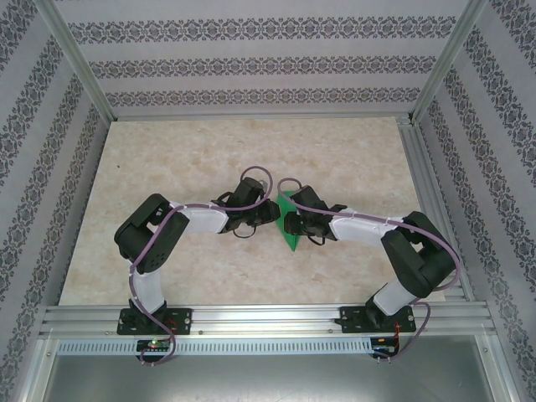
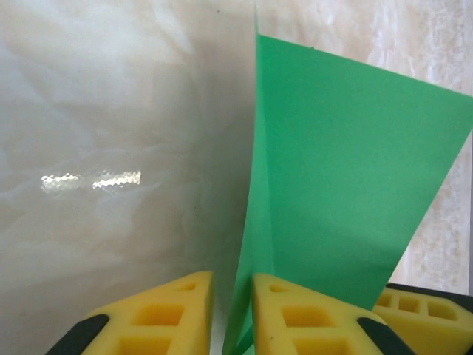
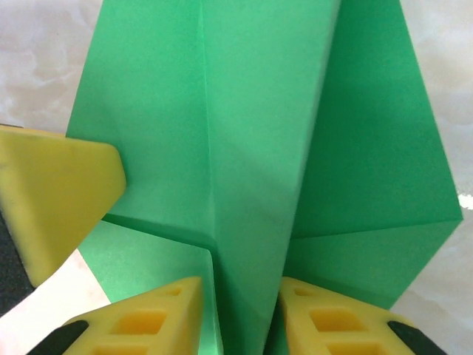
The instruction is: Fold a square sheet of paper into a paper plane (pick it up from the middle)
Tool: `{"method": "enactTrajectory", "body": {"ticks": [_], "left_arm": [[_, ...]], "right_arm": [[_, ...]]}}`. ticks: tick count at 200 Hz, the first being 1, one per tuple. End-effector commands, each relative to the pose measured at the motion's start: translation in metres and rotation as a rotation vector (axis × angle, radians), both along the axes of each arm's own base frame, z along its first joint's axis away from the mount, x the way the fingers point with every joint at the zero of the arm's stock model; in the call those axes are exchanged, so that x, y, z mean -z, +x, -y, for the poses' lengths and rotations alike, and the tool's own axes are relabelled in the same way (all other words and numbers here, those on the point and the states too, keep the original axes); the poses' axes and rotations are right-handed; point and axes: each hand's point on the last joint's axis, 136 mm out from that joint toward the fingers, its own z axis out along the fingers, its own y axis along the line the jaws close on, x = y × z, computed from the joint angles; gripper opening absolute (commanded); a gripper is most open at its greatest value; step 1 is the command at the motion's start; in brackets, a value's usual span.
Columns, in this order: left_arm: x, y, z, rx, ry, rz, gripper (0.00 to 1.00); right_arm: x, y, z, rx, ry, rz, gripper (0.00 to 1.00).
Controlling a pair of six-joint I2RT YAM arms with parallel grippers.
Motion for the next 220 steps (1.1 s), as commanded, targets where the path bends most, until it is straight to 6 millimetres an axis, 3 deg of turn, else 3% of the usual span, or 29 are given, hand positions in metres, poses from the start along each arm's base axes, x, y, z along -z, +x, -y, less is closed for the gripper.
{"method": "enactTrajectory", "body": {"ticks": [1, 64, 128, 174, 220], "left_arm": [[0.009, 0.004, -0.012, -0.035, 0.035, -0.006, 0.24], [0.011, 0.000, -0.028, -0.062, 0.103, -0.005, 0.30], [0.009, 0.002, -0.080, -0.202, 0.190, -0.018, 0.46], [0.002, 0.003, -0.117, -0.300, 0.226, -0.014, 0.53], [0.000, -0.002, -0.138, -0.346, 0.259, -0.016, 0.58]], "right_arm": [[-0.004, 0.007, -0.002, 0.029, -0.030, 0.023, 0.30], [-0.002, 0.010, -0.008, 0.054, -0.108, 0.035, 0.22], [-0.007, 0.014, -0.006, 0.024, -0.279, 0.085, 0.04], [-0.019, 0.018, -0.010, -0.047, -0.405, 0.124, 0.04], [0.004, 0.017, -0.019, -0.094, -0.478, 0.071, 0.07]]}}
